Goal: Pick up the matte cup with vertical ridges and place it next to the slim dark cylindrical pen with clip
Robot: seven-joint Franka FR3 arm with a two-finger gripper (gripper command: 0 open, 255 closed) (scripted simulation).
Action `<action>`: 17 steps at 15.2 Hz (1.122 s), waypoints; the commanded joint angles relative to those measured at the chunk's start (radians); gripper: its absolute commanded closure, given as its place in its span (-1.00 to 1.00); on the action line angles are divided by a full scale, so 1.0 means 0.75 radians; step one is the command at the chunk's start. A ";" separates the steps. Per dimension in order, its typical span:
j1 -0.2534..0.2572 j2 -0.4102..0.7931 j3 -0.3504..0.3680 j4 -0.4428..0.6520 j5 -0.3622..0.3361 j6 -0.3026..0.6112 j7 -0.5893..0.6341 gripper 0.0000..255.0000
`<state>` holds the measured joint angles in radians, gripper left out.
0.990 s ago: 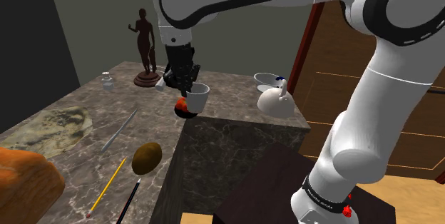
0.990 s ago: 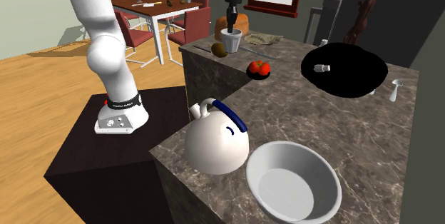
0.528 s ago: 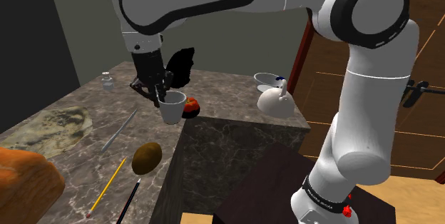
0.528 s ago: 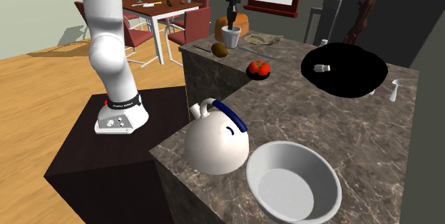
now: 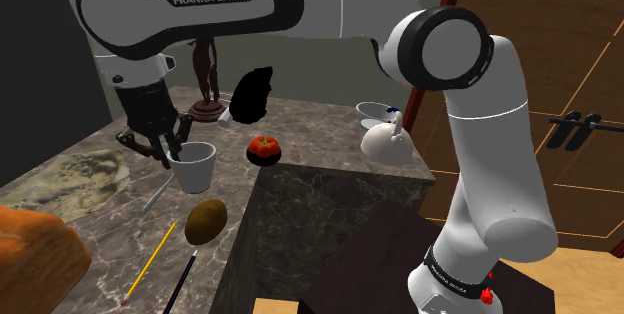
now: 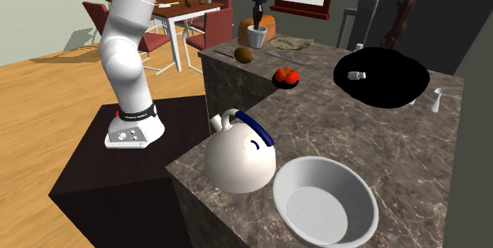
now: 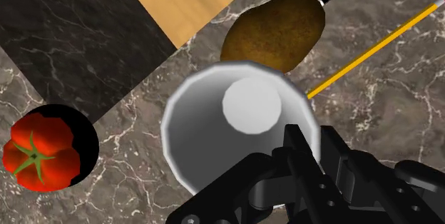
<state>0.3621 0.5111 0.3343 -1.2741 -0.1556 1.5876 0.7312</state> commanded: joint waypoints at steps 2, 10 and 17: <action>0.090 0.163 0.001 0.252 -0.035 -0.091 0.055 1.00; 0.146 0.296 -0.008 0.351 -0.060 -0.060 0.087 1.00; 0.129 0.295 -0.009 0.221 -0.062 0.067 0.095 1.00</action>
<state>0.4627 0.7350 0.3277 -1.0916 -0.2023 1.6234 0.8033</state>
